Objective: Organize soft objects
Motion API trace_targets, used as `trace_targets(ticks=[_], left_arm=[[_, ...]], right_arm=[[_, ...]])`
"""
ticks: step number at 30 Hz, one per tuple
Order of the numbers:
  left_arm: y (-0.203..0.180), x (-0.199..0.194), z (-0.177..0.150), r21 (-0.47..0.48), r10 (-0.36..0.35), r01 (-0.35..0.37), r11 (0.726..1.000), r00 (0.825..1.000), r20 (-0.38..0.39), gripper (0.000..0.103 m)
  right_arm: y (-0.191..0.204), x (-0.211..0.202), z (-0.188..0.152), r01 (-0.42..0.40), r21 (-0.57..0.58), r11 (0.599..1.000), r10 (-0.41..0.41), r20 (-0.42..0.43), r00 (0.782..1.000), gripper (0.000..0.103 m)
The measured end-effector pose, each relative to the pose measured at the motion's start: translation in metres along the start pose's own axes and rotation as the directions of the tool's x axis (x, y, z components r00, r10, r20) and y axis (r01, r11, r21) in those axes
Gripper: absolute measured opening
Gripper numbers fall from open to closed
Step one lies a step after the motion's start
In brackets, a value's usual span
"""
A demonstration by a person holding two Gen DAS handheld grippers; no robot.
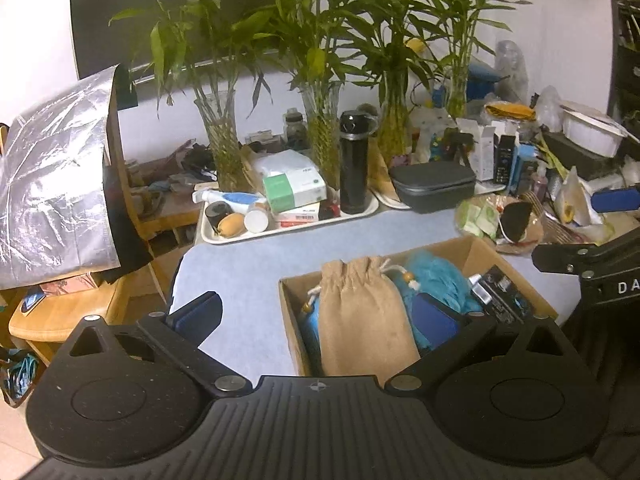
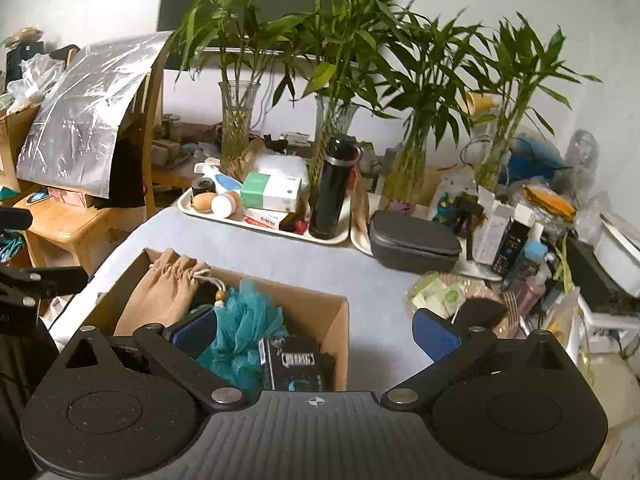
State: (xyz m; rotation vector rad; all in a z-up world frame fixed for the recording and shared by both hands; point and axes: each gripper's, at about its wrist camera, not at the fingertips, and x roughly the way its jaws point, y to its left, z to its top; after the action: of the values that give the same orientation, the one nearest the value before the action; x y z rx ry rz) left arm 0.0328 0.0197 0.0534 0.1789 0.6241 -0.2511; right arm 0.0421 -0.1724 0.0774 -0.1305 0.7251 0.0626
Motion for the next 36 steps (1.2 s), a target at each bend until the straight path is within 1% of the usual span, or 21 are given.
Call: trace_targets(ticks=[5, 10, 15, 21, 25, 31, 36], left_arm=[[-0.004, 0.0, -0.007, -0.004, -0.006, 0.006, 1.0, 1.0, -0.019, 0.103], [-0.009, 0.002, -0.014, -0.004, 0.016, -0.017, 1.0, 0.998, -0.058, 0.103], [-0.01, 0.007, -0.018, -0.026, 0.018, -0.021, 0.999, 0.992, -0.125, 0.103], [-0.008, 0.011, -0.024, -0.072, -0.003, -0.009, 0.997, 0.984, -0.176, 0.103], [-0.009, 0.016, -0.028, -0.08, 0.001, -0.017, 0.997, 0.98, -0.198, 0.103], [-0.011, 0.022, -0.033, -0.078, 0.021, -0.041, 0.996, 0.971, -0.24, 0.103], [-0.014, 0.024, -0.034, -0.074, 0.058, -0.079, 0.994, 0.966, -0.253, 0.103]], right_arm=[[0.0, 0.005, -0.011, 0.005, 0.026, 1.0, -0.004, -0.052, 0.999, 0.103], [-0.004, 0.01, -0.022, -0.001, 0.055, 0.998, 0.007, -0.109, 0.994, 0.103], [-0.004, 0.012, -0.029, -0.012, 0.074, 0.997, 0.024, -0.167, 0.986, 0.103], [-0.002, 0.018, -0.037, -0.034, 0.086, 0.996, 0.053, -0.224, 0.973, 0.103], [-0.002, 0.022, -0.041, -0.036, 0.091, 0.995, 0.057, -0.247, 0.967, 0.103], [-0.009, 0.027, -0.046, -0.035, 0.093, 0.995, 0.058, -0.251, 0.966, 0.103], [-0.016, 0.031, -0.048, -0.033, 0.104, 0.994, 0.059, -0.252, 0.966, 0.103]])
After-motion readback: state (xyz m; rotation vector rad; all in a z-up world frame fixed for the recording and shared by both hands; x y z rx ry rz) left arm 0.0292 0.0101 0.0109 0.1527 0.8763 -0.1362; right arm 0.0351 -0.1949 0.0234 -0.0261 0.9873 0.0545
